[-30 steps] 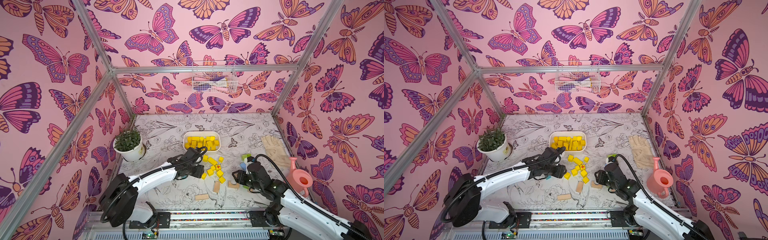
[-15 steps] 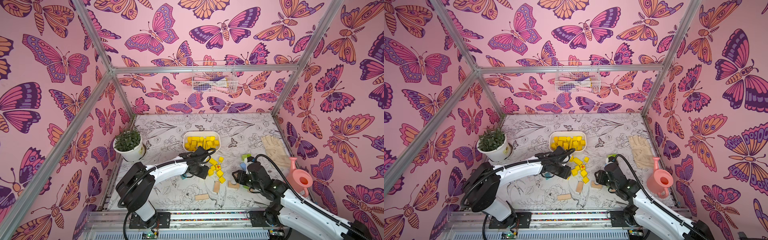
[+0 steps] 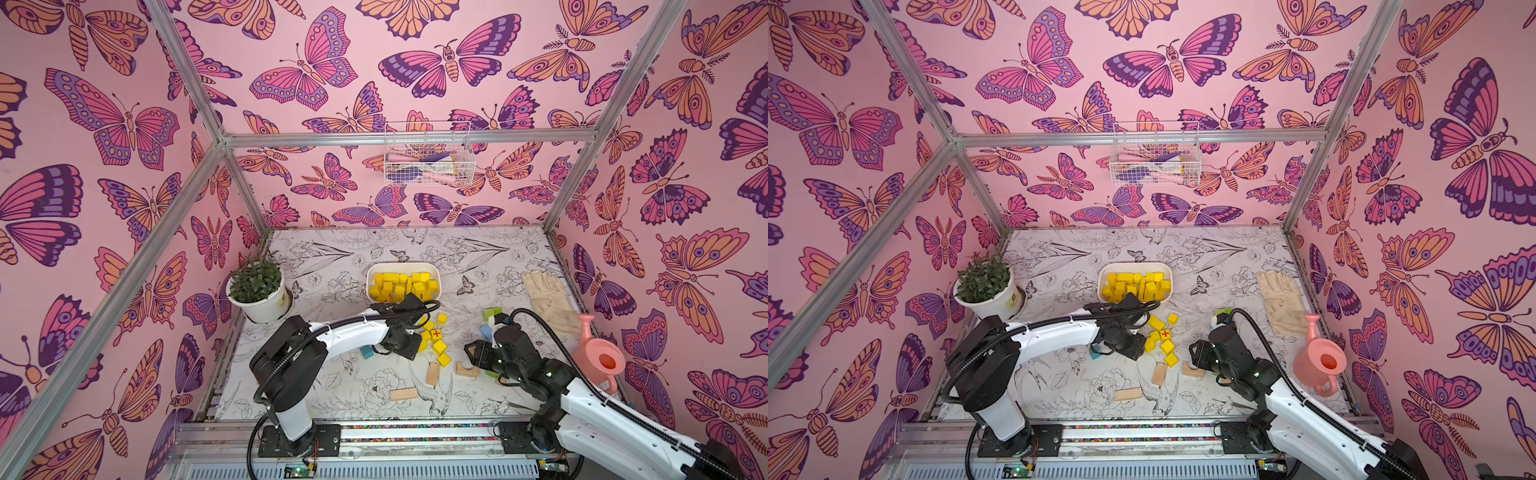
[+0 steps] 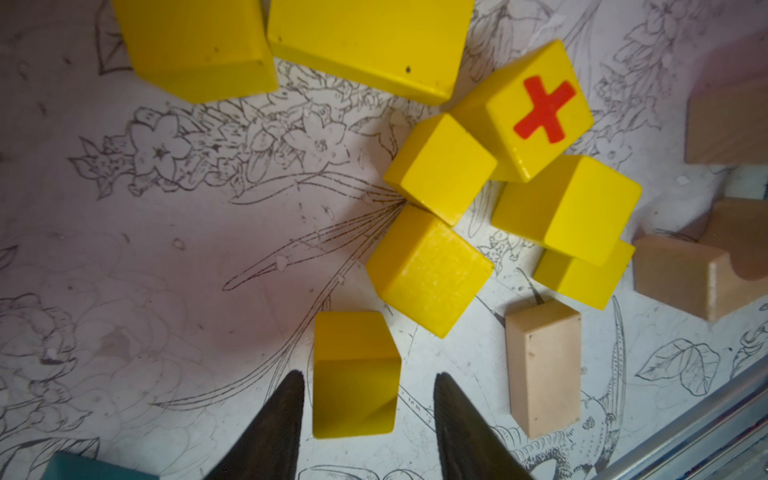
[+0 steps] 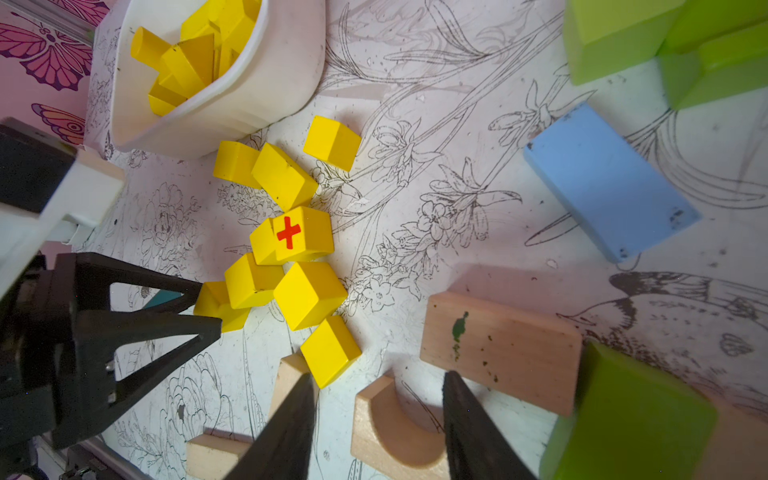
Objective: Pick out the yellow building blocks
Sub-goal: Pick up the building block from the center of the board.
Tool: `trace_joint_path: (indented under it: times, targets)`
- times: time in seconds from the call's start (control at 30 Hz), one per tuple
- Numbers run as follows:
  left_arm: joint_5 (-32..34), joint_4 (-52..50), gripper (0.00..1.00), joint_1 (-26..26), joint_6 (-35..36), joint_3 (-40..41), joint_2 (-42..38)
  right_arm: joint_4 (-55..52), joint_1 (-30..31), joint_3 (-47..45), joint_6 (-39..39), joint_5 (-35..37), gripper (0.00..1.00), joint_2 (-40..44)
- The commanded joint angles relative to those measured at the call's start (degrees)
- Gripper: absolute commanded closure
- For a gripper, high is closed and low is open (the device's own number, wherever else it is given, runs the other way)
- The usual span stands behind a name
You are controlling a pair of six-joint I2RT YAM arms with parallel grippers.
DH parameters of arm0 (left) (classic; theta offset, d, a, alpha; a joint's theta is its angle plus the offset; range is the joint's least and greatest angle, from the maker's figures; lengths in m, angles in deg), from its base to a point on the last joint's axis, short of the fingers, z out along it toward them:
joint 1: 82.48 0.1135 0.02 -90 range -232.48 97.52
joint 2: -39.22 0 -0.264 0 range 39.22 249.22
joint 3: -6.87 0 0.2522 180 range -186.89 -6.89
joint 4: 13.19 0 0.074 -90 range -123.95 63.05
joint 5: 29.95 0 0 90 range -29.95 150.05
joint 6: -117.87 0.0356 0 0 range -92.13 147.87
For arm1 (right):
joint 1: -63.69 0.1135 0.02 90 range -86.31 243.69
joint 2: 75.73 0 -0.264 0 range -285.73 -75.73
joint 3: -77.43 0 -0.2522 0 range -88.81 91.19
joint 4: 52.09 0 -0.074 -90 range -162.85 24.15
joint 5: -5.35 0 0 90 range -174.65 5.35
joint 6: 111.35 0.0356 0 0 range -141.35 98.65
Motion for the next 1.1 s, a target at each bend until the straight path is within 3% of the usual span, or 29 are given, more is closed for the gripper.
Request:
trace_joint_path:
  times: [0.0,0.2,0.87,1.07]
  targets:
    - [1.6,-2.7,0.49,-0.5,0.5,-1.5,1.2,-0.2,-0.4,-0.1,0.2,0.9,0.49,0.3]
    - [2.3,-3.2,0.54,-0.7,0.3,-1.8,1.5,-0.4,-0.5,-0.2,0.2,1.0,0.49,0.7]
    - [3.3,-6.9,0.56,-0.7,-0.2,-5.6,6.2,-0.6,-0.4,-0.4,0.4,1.1,0.49,1.4]
    - [3.1,-6.8,0.64,-0.7,-0.2,-5.6,6.1,-0.7,-0.6,-0.5,0.4,1.1,0.49,1.4]
